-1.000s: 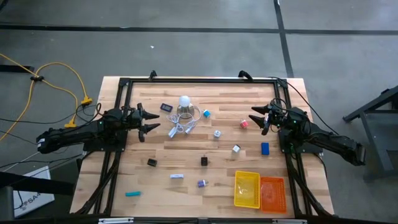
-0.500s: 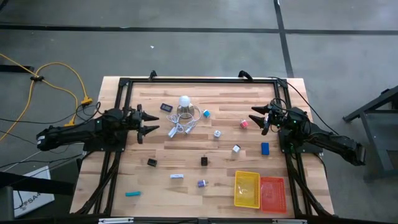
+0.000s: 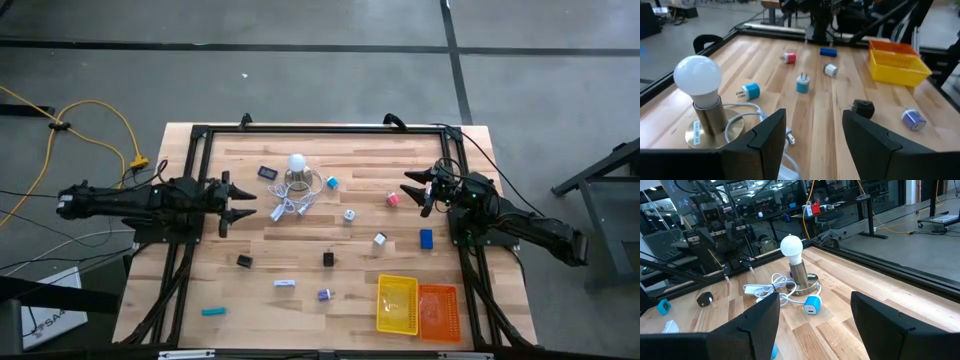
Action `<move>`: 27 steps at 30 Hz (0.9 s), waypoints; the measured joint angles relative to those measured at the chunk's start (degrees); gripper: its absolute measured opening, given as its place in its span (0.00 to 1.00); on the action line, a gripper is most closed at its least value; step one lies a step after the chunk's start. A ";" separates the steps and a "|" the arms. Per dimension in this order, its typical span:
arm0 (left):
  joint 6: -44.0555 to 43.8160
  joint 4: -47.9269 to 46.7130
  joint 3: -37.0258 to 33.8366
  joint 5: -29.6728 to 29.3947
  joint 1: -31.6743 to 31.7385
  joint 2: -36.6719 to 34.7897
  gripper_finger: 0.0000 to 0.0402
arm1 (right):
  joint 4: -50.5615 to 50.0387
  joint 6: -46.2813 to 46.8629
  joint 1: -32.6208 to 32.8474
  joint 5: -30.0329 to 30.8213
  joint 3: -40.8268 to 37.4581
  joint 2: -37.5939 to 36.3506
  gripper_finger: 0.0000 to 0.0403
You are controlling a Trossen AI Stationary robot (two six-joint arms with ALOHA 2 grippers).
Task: Pick & Place Office items
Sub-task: Put the light blue digital clock into the yellow basket
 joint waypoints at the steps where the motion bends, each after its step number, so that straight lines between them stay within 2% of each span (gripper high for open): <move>1: -0.32 -1.41 1.20 -1.38 -1.42 1.11 0.47 | 0.00 0.00 0.00 0.00 -0.02 0.00 0.58; 12: -11.58 -15.61 14.03 -15.67 -17.48 13.61 0.47 | 0.00 -0.02 0.02 0.00 -0.02 0.00 0.58; 18: -19.58 -23.34 19.99 -17.62 -24.87 20.09 0.47 | 0.00 -0.01 0.01 0.00 -0.02 -0.02 0.58; 23: -26.01 -31.95 24.79 -17.52 -30.18 26.10 0.47 | 0.00 0.00 0.00 0.00 -0.02 -0.02 0.58; 27: -30.36 -34.93 27.64 -15.88 -34.15 30.35 0.47 | 0.00 0.00 0.01 0.00 -0.01 -0.02 0.58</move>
